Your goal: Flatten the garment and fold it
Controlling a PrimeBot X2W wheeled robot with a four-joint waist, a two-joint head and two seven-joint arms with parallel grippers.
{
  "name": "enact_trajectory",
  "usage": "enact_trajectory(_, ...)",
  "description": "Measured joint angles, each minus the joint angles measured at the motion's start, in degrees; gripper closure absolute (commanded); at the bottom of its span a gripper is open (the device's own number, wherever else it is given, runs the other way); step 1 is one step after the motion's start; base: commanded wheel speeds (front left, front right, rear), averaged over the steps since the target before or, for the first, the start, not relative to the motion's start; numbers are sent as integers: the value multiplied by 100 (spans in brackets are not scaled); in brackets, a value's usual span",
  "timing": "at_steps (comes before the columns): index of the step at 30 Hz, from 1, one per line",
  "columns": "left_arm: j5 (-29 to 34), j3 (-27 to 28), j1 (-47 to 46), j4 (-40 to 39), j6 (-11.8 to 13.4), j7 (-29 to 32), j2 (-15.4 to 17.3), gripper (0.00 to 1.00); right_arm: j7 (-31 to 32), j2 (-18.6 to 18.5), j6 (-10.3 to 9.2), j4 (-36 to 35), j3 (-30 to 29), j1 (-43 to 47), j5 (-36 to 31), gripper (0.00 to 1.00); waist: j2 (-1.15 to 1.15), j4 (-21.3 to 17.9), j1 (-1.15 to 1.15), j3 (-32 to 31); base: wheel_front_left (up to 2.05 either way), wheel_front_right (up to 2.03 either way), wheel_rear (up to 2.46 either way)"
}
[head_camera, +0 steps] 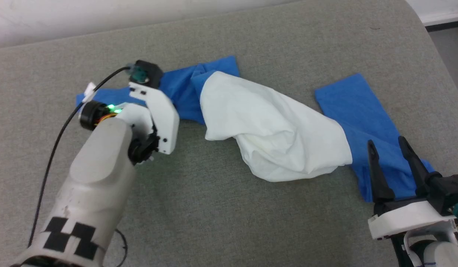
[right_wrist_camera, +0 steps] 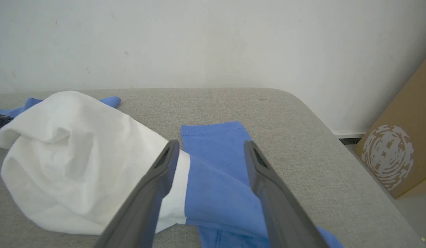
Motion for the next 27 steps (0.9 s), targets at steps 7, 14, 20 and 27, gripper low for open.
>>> enact_trajectory(7, 136, 247, 376, -1113, 323, -811, 671, 100, 71, -1, 0, -15, -227, 126, 9, 0, 0, 184, 0, -273, 0, 0, 0)
enact_trajectory(14, 70, 681, 1544, -3087, 893, -549, 1321, 100, 214, -1, 0, -168, -333, 307, -5, 0, 0, 528, -1, -563, 0, 0, 0)
enact_trajectory(20, -113, 1383, 3414, -4744, 1790, -185, 1804, 100, 315, 1, 0, -245, -385, 485, -21, 0, 0, 831, -1, -779, 0, 0, 0)
enact_trajectory(27, -392, 2281, 5605, -5638, 2688, -67, 1855, 100, 412, 1, 0, -294, -487, 700, -21, 0, 0, 1145, -2, -982, 0, 0, 0)
